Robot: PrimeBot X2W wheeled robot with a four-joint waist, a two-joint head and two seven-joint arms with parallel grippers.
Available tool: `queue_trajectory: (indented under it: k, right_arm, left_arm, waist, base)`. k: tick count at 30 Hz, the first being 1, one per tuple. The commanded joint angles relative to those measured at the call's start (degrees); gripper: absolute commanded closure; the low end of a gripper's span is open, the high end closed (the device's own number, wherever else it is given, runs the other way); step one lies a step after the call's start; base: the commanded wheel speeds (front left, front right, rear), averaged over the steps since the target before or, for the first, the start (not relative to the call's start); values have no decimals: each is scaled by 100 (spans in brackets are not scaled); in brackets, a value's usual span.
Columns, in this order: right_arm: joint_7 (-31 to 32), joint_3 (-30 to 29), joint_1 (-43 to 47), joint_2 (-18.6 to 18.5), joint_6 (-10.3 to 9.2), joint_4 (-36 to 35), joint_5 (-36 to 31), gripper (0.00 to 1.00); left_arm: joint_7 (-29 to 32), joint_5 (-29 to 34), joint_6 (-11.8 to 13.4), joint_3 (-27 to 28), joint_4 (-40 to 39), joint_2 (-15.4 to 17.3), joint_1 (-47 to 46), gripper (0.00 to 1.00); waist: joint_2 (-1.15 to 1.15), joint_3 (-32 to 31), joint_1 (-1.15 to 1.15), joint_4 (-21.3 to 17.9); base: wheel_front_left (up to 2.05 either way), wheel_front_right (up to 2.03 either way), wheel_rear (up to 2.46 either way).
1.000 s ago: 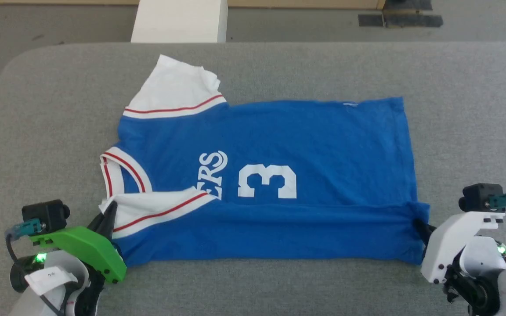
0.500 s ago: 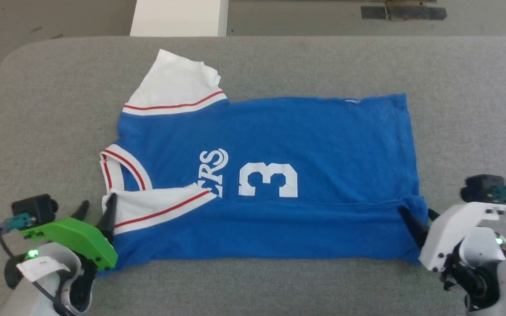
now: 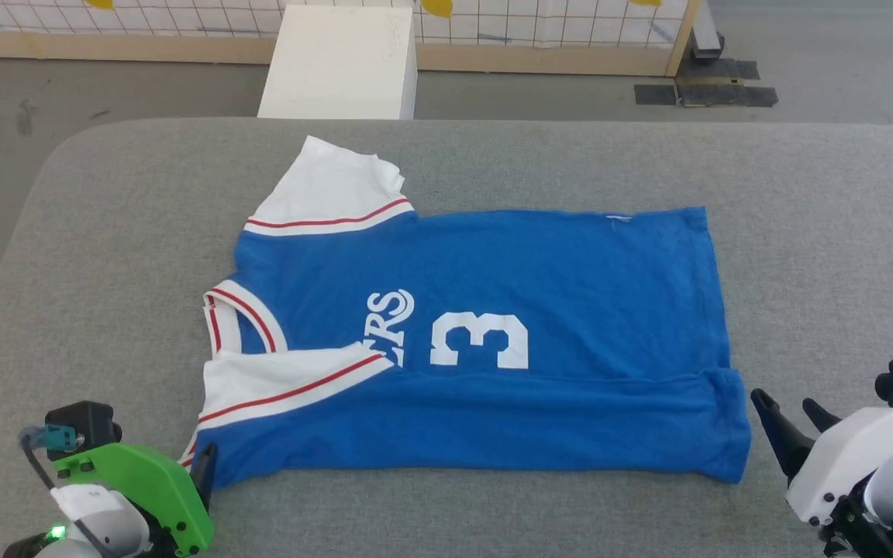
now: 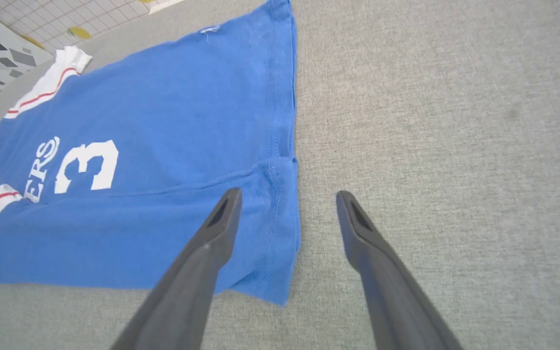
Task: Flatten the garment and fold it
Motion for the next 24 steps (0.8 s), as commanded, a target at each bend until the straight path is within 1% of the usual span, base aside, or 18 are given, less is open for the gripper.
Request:
queue_trajectory:
  k: [1,5,9,11,12,13,15,19,24]
  right_arm:
    - [30,-12,48,-4,-9,-76,6,0]
    - [43,59,72,-4,-9,-228,34,0]
    - [45,154,95,-4,-9,-310,39,0]
    - [48,175,148,-4,-9,-353,-8,0]
    - [67,187,180,-4,-9,-371,-46,0]
    - [97,202,215,-4,-9,-389,-95,0]
    - [210,256,300,-4,-9,-435,-306,0]
    - [576,404,377,-4,-9,-372,-721,0]
    - [786,626,137,-4,-9,-122,-984,0]
  left_arm:
    - [118,2,115,-28,-25,52,-19,0]
    - [451,-5,312,-139,223,13,-171,0]
    - [754,-99,405,-205,575,-8,-212,0]
    - [755,-173,398,-170,699,-44,-179,0]
    - [727,-204,373,-149,724,-58,-157,93]
    - [693,-233,343,-128,735,-68,-128,100]
    - [564,-308,258,-46,690,-88,-44,100]
    - [157,-406,233,247,378,-129,105,100]
    - [-10,-393,231,339,-146,-95,241,100]
  waist:
    - [0,56,0,-43]
    - [0,152,0,-166]
    - [0,207,0,-310]
    - [0,215,0,-349]
    - [0,215,0,-358]
    - [0,211,0,-361]
    - [0,196,0,-359]
    - [0,167,0,-320]
    - [0,217,0,-221]
  base:
    - [0,0,0]
    - [0,0,0]
    - [0,0,0]
    - [0,0,0]
    - [0,0,0]
    - [0,0,0]
    - [0,0,0]
    - [0,0,0]
    - [0,0,0]
